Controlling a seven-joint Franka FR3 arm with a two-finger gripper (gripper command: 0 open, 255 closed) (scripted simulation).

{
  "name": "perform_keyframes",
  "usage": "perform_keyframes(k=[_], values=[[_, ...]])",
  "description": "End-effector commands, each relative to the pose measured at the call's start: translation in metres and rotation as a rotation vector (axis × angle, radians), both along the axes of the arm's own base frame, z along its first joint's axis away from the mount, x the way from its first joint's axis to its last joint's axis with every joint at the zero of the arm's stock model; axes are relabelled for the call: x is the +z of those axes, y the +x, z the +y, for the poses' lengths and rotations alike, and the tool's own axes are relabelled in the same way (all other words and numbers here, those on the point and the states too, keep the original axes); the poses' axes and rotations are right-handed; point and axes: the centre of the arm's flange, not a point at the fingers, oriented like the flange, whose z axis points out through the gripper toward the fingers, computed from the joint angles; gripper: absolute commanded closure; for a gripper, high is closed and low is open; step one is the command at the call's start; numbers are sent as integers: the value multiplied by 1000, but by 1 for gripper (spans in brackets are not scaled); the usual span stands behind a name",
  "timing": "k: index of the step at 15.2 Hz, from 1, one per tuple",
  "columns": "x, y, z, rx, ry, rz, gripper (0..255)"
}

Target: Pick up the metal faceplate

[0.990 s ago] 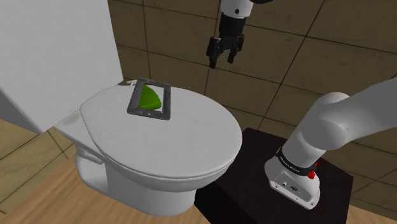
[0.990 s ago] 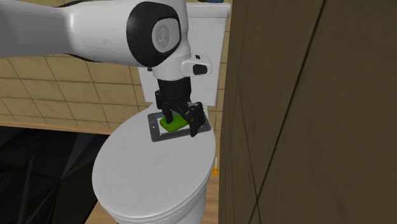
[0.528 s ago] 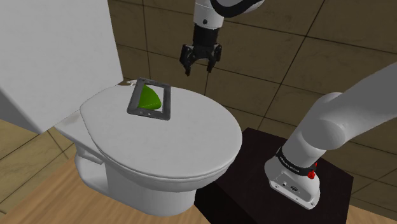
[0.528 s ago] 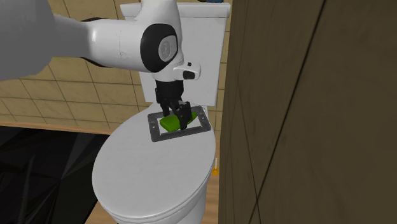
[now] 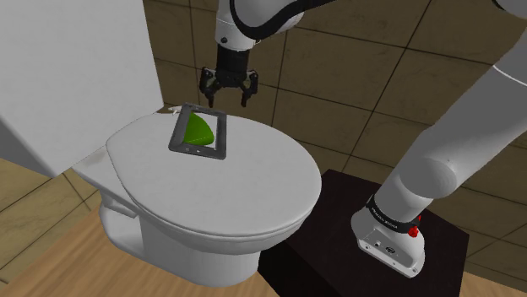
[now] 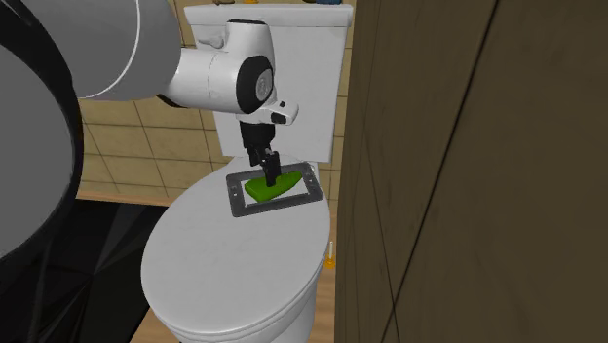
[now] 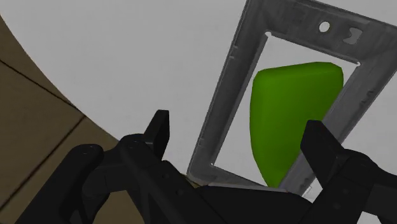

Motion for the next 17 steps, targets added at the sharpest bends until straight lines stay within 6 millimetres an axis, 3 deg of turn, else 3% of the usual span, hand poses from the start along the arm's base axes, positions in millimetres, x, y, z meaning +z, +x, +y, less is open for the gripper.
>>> perform_keyframes(k=[1, 10, 17], values=[[-9, 20, 15, -47, 18, 2, 0], [-44, 110, 73, -237, 89, 4, 0], [-77, 113, 75, -244, 92, 4, 0]])
